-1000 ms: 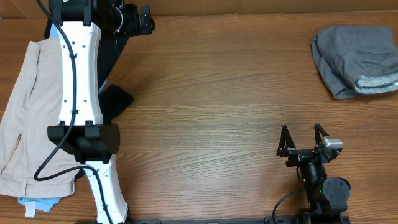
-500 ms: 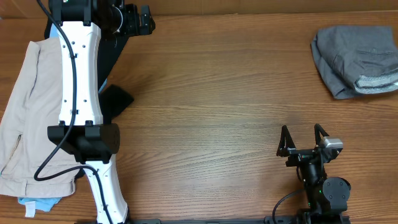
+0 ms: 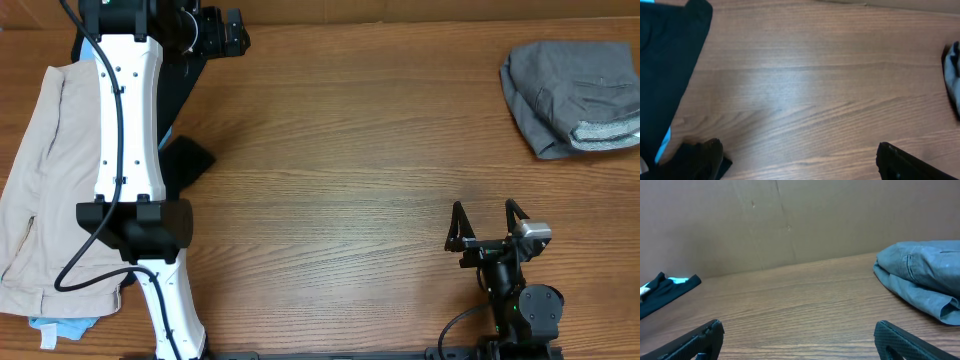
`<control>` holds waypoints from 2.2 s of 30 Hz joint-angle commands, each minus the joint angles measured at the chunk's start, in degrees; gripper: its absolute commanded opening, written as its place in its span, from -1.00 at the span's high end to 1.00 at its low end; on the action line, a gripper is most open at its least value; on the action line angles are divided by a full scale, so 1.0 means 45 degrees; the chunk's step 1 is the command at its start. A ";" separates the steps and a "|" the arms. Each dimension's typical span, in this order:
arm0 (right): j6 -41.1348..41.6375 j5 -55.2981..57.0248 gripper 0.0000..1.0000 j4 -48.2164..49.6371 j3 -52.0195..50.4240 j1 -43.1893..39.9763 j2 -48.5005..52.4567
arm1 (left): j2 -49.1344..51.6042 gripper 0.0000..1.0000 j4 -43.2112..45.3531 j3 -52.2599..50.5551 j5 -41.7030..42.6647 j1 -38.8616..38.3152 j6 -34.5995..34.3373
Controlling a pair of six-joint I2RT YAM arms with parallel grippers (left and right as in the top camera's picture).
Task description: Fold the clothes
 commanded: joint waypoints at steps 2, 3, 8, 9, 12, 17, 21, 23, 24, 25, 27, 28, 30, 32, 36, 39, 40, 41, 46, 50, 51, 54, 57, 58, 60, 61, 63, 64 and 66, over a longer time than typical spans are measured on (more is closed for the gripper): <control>0.0000 0.0126 -1.00 0.0044 -0.0136 0.0058 -0.0151 | -0.2676 -1.00 0.0136 -0.1933 -0.0087 -0.0165 0.0248; 0.0000 0.0126 -1.00 0.0044 -0.0136 0.0058 -0.0151 | -0.3381 -1.00 0.0228 -0.2773 -0.0087 -0.0165 0.0248; 0.0000 0.0126 -1.00 0.0044 -0.0136 0.0058 -0.0151 | -0.6766 -1.00 0.0714 -0.6819 -0.0631 -0.0160 0.0345; 0.0000 0.0126 -1.00 0.0044 -0.0136 0.0058 -0.0151 | -0.7417 -0.99 0.1054 -0.7509 -0.0831 -0.0160 0.0350; 0.0000 0.0131 -1.00 0.0044 -0.0136 0.0058 -0.0151 | -0.9437 -1.00 0.2871 -0.9879 -0.1078 -0.0160 0.0359; 0.0000 0.0126 -1.00 0.0044 -0.0136 0.0058 -0.0151 | -1.2852 -1.00 0.7820 -1.4902 -0.1234 -0.0160 0.0355; 0.0000 0.0126 -1.00 0.0044 -0.0136 0.0058 -0.0151 | -1.5960 -0.99 1.2522 -1.9943 -0.1229 -0.0160 0.0350; 0.0000 0.0126 -1.00 0.0044 -0.0136 0.0058 -0.0151 | -1.7296 -1.00 1.4382 -2.2090 -0.1277 -0.0160 0.0359; 0.0000 0.0126 -1.00 0.0044 -0.0136 0.0058 -0.0151 | -1.8005 -1.00 1.5174 -2.3120 -0.1311 -0.0160 0.0359; 0.0000 0.0126 -1.00 0.0044 -0.0136 0.0058 -0.0151 | -1.8603 -0.99 1.5766 -2.3931 -0.1350 -0.0160 0.0359; 0.0000 0.0126 -1.00 0.0044 -0.0136 0.0058 -0.0151 | -1.9851 -1.00 1.6854 -2.5553 -0.1375 -0.0160 0.0403; 0.0000 0.0126 -1.00 0.0044 -0.0136 0.0058 -0.0151 | -2.0521 -0.99 1.7316 -2.6345 -0.1379 -0.0160 0.0398; 0.0000 0.0126 -1.00 0.0044 -0.0136 0.0058 -0.0151 | -2.1663 -0.99 1.7971 -2.7647 -0.1379 -0.0160 0.0398; 0.0000 0.0126 -1.00 0.0044 -0.0136 0.0058 -0.0151 | -2.2756 -1.00 1.8326 -2.8759 -0.1564 -0.0160 0.0393; 0.0000 0.0126 -1.00 0.0044 -0.0136 0.0058 -0.0151 | -2.4732 -0.99 1.8404 -3.0454 -0.1962 -0.0160 0.0393; 0.0000 0.0131 -1.00 0.0044 -0.0136 0.0058 -0.0151 | -2.5922 -1.00 1.8559 -3.1401 -0.2040 -0.0160 0.0393; 0.0000 0.0126 -1.00 0.0044 -0.0136 0.0058 -0.0151 | -2.6238 -0.99 1.8724 -3.1712 -0.2040 -0.0155 0.0389; 0.0000 0.0126 -1.00 0.0044 -0.0136 0.0058 -0.0151 | -2.6534 -1.00 1.8972 -3.2042 -0.2035 -0.0151 0.0389; 0.0000 0.0126 -1.00 0.0044 -0.0136 0.0058 -0.0151 | -2.7384 -1.00 1.9812 -3.3184 -0.1991 -0.0151 0.0345; 0.0000 0.0126 -1.00 0.0044 -0.0136 0.0058 -0.0151 | -2.7773 -1.00 1.9390 -3.3300 -0.1991 -0.0146 0.0359; 0.0000 0.0126 -1.00 0.0044 -0.0136 0.0058 -0.0151 | -2.7880 -0.99 1.9263 -3.3300 -0.2001 -0.0126 0.0398; 0.0000 0.0131 -1.00 0.0044 -0.0136 0.0058 -0.0151 | -2.8380 -1.00 1.8554 -3.3300 -0.1977 0.0107 0.0384; 0.0000 0.0126 -1.00 0.0044 -0.0136 0.0058 -0.0151 | -2.8351 -1.00 1.8234 -3.3300 -0.1792 0.0355 0.0384; 0.0000 0.0126 -1.00 0.0044 -0.0136 0.0058 -0.0151 | -2.8351 -0.99 1.8146 -3.3300 -0.1705 0.0418 0.0389; 0.0000 0.0131 -1.00 0.0044 -0.0136 0.0058 -0.0151 | -2.8351 -1.00 1.7806 -3.3300 -0.1535 0.0568 0.0384; 0.0000 0.0126 -1.00 0.0044 -0.0136 0.0058 -0.0151 | -2.8356 -0.99 1.7549 -3.3300 -0.1491 0.0651 0.0340; 0.0000 0.0131 -1.00 0.0044 -0.0136 0.0058 -0.0151 | -2.8356 -1.00 1.7520 -3.3300 -0.1404 0.0806 0.0291; 0.0000 0.0131 -1.00 0.0044 -0.0136 0.0058 -0.0151 | -2.8356 -1.00 1.7515 -3.3300 -0.1404 0.0840 0.0291; 0.0000 0.0126 -1.00 0.0044 -0.0136 0.0058 -0.0151 | -2.8351 -1.00 1.7520 -3.3300 -0.1394 0.0850 0.0277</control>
